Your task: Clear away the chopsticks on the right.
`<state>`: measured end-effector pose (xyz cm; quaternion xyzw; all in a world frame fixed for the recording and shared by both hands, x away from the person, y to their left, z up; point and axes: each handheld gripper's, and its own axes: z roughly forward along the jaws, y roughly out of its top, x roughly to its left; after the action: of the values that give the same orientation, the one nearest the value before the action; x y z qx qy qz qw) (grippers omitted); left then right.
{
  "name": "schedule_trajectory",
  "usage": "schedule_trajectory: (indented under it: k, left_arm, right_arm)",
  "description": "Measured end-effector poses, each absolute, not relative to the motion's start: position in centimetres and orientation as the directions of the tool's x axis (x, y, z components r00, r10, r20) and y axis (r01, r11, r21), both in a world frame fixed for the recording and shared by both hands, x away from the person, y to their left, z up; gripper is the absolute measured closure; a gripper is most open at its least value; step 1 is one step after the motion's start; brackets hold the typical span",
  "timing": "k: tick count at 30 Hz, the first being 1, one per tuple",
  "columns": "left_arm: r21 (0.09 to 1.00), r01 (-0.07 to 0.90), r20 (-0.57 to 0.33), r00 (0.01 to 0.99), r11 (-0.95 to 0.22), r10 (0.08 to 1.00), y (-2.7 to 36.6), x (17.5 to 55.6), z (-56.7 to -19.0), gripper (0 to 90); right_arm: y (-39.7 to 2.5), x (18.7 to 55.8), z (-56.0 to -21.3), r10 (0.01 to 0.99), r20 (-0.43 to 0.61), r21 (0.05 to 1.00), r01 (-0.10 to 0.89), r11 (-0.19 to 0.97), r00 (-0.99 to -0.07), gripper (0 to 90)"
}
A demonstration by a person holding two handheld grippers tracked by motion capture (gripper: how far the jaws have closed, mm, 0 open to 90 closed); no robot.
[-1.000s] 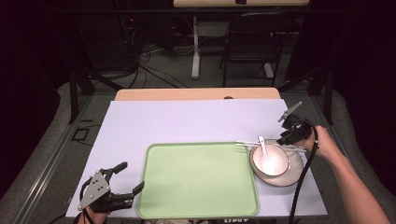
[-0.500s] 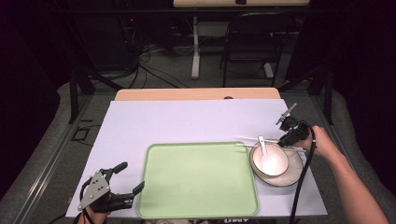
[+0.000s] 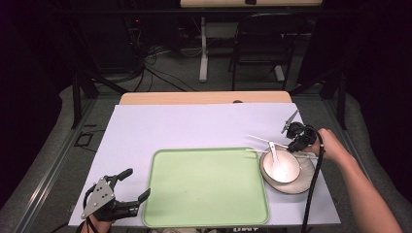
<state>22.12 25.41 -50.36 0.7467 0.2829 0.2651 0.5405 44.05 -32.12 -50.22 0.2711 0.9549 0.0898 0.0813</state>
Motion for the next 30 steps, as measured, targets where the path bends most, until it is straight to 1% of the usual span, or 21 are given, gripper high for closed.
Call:
schedule_trajectory:
  k: [1, 5, 8, 19, 22, 23, 25, 26, 28, 29, 30]
  left_arm:
    - [0.958, 0.135, 0.090, 0.699, -0.255, 0.709, 25.4, 22.1, -50.4, 15.4]
    - [0.957, 0.135, 0.091, 0.700, -0.256, 0.708, 25.4, 22.1, -50.4, 15.4]
    - [0.957, 0.133, 0.094, 0.701, -0.258, 0.707, 25.4, 22.1, -50.3, 15.4]
    - [0.957, 0.133, 0.092, 0.701, -0.257, 0.707, 25.4, 22.1, -50.4, 15.4]
    - [0.957, 0.131, 0.096, 0.703, -0.261, 0.705, 25.4, 22.1, -50.3, 15.4]
    - [0.957, 0.131, 0.096, 0.703, -0.261, 0.705, 25.4, 22.1, -50.3, 15.4]
    - [0.957, 0.132, 0.094, 0.701, -0.258, 0.707, 25.4, 22.1, -50.3, 15.4]
    - [0.957, 0.132, 0.094, 0.701, -0.258, 0.707, 25.4, 22.1, -50.3, 15.4]
    - [0.956, 0.130, 0.097, 0.703, -0.262, 0.705, 25.4, 22.1, -50.3, 15.4]
    - [0.956, 0.130, 0.098, 0.703, -0.262, 0.705, 25.4, 22.1, -50.3, 15.4]
    - [0.956, 0.130, 0.097, 0.703, -0.261, 0.705, 25.4, 22.1, -50.3, 15.4]
  right_arm:
    - [-32.1, 44.1, -50.2, 0.526, -0.108, 0.207, 0.498, 0.842, -0.844, 82.5]
    - [-32.2, 44.2, -50.3, 0.522, -0.099, 0.222, 0.492, 0.842, -0.847, 83.6]
    - [-32.1, 44.1, -50.2, 0.506, -0.110, 0.209, 0.478, 0.853, -0.855, 83.8]
    - [-32.0, 43.9, -49.8, 0.517, -0.133, 0.226, 0.482, 0.846, -0.846, 84.0]
    - [-32.0, 43.8, -48.9, 0.531, -0.142, 0.230, 0.494, 0.839, -0.836, 84.0]
    - [-32.1, 43.8, -48.7, 0.538, -0.147, 0.246, 0.496, 0.833, -0.830, 84.0]
    - [-32.1, 43.7, -48.2, 0.549, -0.147, 0.234, 0.511, 0.827, -0.822, 84.0]
    - [-32.2, 43.6, -47.6, 0.555, -0.159, 0.266, 0.506, 0.820, -0.817, 84.0]
    - [-32.3, 43.6, -47.2, 0.558, -0.156, 0.250, 0.514, 0.820, -0.815, 84.0]
    - [-32.3, 43.4, -47.0, 0.573, -0.156, 0.282, 0.520, 0.806, -0.804, 84.0]
    - [-32.3, 43.2, -46.2, 0.579, -0.166, 0.262, 0.530, 0.807, -0.799, 83.9]
